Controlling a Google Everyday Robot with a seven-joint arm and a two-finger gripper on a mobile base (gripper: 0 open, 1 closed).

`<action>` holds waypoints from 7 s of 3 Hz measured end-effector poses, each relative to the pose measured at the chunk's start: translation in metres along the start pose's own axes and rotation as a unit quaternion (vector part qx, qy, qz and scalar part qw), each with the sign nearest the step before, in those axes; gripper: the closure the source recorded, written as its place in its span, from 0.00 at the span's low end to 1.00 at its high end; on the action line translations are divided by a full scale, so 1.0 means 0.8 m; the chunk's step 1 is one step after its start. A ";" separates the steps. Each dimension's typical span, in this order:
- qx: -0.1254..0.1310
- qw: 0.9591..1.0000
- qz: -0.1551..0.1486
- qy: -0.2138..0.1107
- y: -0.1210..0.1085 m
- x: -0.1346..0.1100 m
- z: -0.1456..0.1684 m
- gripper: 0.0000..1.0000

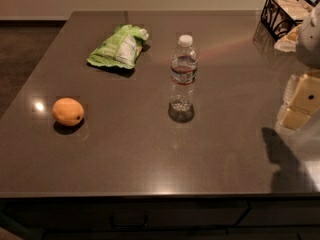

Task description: Move water bottle near orange

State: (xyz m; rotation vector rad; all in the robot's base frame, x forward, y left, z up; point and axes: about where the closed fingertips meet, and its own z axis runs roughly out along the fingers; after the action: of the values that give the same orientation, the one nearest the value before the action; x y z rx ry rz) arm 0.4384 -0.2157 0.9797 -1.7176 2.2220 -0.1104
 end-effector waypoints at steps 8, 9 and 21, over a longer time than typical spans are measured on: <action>0.010 0.980 0.049 -0.194 -0.088 -0.183 0.086 0.00; 0.000 0.978 0.039 -0.206 -0.087 -0.207 0.096 0.15; -0.098 0.936 -0.144 -0.305 0.032 -0.431 0.116 0.00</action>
Offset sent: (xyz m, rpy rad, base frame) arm 0.0145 0.0114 0.0022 0.0316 0.0059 -0.0200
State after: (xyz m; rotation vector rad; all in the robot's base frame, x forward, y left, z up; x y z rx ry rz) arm 0.5181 0.1326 0.9582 -1.8456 1.5625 0.5245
